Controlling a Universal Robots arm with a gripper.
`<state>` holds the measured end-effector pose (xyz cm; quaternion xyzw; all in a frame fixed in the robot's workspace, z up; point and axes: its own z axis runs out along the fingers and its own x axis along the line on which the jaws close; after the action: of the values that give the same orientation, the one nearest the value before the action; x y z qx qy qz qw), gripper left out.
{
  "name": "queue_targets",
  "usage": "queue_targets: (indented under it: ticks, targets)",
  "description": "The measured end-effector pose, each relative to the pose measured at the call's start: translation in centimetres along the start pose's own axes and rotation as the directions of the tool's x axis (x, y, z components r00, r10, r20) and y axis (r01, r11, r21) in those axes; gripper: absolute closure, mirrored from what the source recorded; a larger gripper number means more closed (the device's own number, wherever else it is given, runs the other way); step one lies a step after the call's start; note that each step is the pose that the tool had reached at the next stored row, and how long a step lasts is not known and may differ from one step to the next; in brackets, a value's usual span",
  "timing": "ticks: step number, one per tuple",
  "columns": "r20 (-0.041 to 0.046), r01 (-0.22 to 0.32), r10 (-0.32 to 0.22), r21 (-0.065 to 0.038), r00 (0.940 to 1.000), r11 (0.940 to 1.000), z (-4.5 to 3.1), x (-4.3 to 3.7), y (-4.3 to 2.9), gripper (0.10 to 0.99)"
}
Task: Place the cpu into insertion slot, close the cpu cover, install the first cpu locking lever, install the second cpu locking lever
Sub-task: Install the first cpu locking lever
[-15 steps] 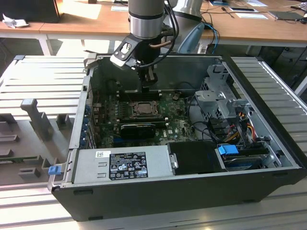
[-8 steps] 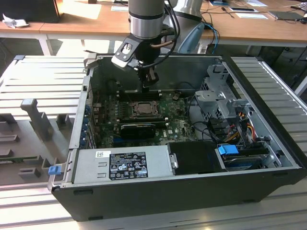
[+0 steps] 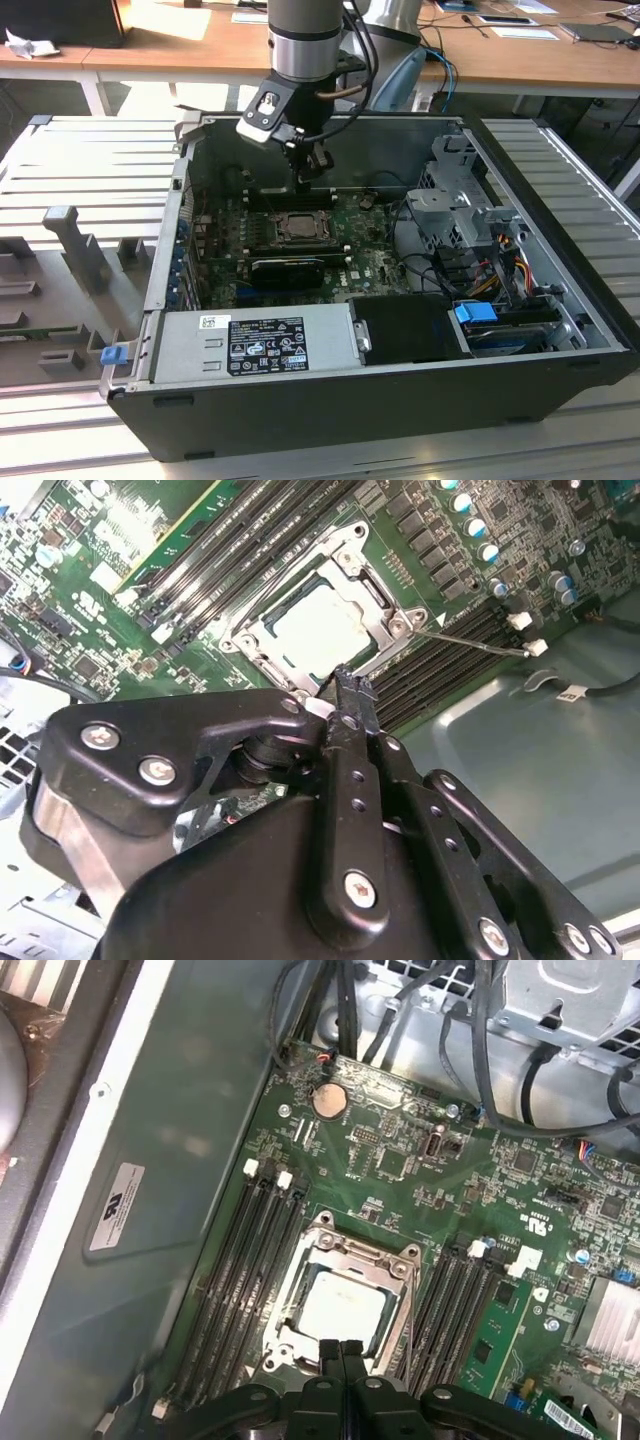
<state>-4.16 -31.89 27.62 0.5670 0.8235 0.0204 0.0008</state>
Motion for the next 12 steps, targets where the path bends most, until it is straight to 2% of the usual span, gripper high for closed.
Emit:
queue_targets:
  ticks: [4, 6, 12]
  targets:
    - [-0.0014, 0.039, -0.039, 0.001, 0.9992, 0.9992, 0.00, 0.00, 0.00, 0.980]
    - [-0.0028, 0.077, -0.077, 0.002, 0.9971, 0.9971, 0.00, 0.00, 0.00, 0.980]
    - [-0.0045, 0.122, -0.122, 0.002, 0.9925, 0.9925, 0.00, 0.00, 0.00, 0.980]
